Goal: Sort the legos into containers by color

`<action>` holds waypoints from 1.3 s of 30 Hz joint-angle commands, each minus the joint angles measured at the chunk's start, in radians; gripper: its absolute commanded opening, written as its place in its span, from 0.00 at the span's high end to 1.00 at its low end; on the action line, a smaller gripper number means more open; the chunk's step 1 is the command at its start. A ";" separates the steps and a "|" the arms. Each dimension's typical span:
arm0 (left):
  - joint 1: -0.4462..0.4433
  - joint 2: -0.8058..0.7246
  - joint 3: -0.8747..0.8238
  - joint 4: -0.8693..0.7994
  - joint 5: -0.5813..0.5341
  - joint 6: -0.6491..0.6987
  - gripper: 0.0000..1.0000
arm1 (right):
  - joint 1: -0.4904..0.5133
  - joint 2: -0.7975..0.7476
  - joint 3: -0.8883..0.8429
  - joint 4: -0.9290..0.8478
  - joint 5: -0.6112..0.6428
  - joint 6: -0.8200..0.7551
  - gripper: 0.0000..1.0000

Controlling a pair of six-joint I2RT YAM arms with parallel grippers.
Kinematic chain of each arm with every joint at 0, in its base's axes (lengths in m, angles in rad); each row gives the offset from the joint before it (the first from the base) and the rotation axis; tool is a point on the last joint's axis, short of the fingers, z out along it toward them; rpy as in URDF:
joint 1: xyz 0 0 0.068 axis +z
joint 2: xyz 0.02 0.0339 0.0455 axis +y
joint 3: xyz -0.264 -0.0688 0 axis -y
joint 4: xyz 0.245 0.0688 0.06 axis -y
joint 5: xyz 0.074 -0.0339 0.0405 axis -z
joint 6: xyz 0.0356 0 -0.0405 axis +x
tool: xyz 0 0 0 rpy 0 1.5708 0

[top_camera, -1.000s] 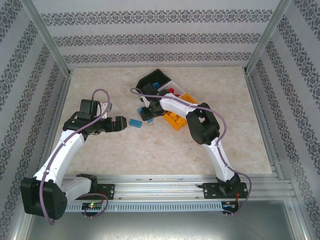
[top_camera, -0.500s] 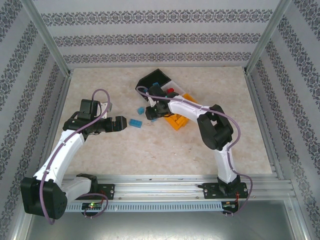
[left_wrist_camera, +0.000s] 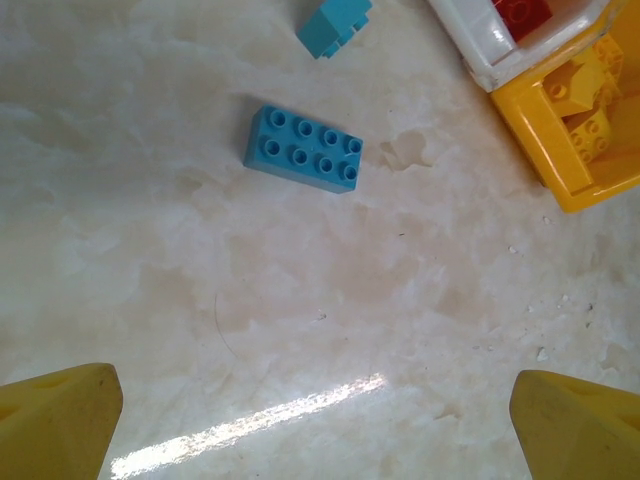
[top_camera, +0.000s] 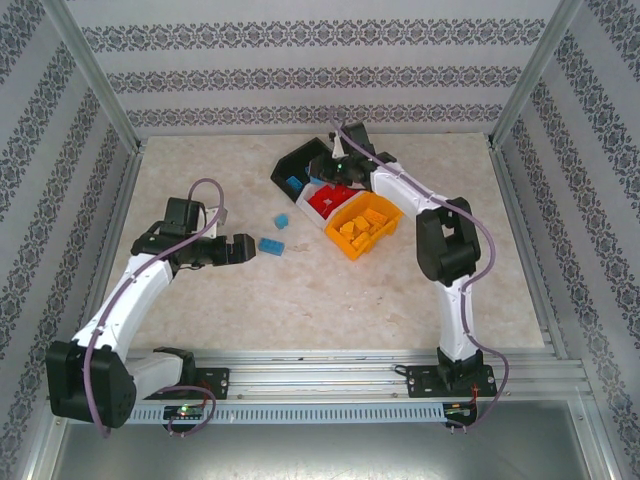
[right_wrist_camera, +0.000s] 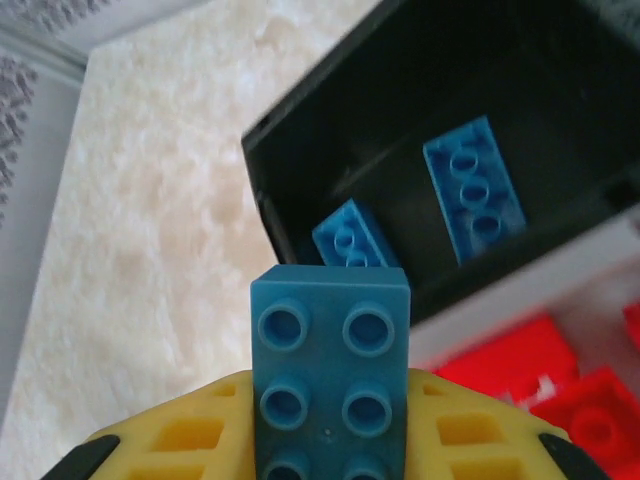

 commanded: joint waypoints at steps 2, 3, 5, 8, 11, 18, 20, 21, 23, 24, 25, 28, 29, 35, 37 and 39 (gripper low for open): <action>-0.019 0.032 -0.003 -0.017 -0.005 0.027 0.00 | -0.021 0.153 0.214 0.007 -0.057 0.077 0.55; -0.031 0.038 -0.001 -0.023 -0.021 0.028 0.00 | -0.024 0.189 0.280 -0.014 -0.072 0.076 0.46; -0.067 0.058 0.008 -0.045 -0.067 0.026 0.00 | -0.030 0.270 0.432 -0.108 -0.074 0.059 0.36; -0.129 0.107 0.030 -0.077 -0.131 0.013 0.00 | -0.028 0.248 0.455 -0.149 -0.059 0.034 0.35; -0.195 0.170 0.054 -0.097 -0.197 -0.025 0.00 | -0.007 0.086 0.222 -0.048 -0.027 0.009 0.34; -0.302 0.371 0.164 -0.076 -0.334 -0.032 0.00 | 0.073 -0.290 -0.387 0.135 0.021 -0.027 0.33; -0.303 0.432 0.203 -0.053 -0.362 -0.020 0.00 | 0.092 -0.351 -0.498 0.158 0.025 -0.026 0.33; -0.303 0.463 0.219 -0.033 -0.363 -0.007 0.00 | 0.100 -0.369 -0.533 0.159 0.025 -0.028 0.33; -0.303 0.527 0.258 -0.024 -0.368 0.014 0.00 | 0.112 -0.396 -0.581 0.154 0.030 -0.026 0.32; -0.303 0.559 0.278 -0.028 -0.382 0.022 0.00 | 0.115 -0.410 -0.607 0.160 0.028 -0.021 0.32; -0.303 0.580 0.287 -0.023 -0.395 0.030 0.00 | 0.118 -0.423 -0.628 0.171 0.025 -0.013 0.31; -0.303 0.635 0.315 0.005 -0.421 0.062 0.00 | 0.133 -0.452 -0.663 0.168 0.009 -0.012 0.32; -0.303 0.651 0.327 0.016 -0.421 0.068 0.00 | 0.140 -0.462 -0.667 0.156 0.014 -0.023 0.32; -0.300 0.747 0.390 0.049 -0.433 0.098 0.01 | 0.152 -0.509 -0.722 0.129 0.030 -0.036 0.31; -0.301 0.780 0.412 0.055 -0.423 0.104 0.02 | 0.150 -0.525 -0.744 0.129 0.033 -0.036 0.31; -0.300 0.804 0.432 0.064 -0.432 0.108 0.05 | 0.150 -0.535 -0.763 0.135 0.035 -0.034 0.31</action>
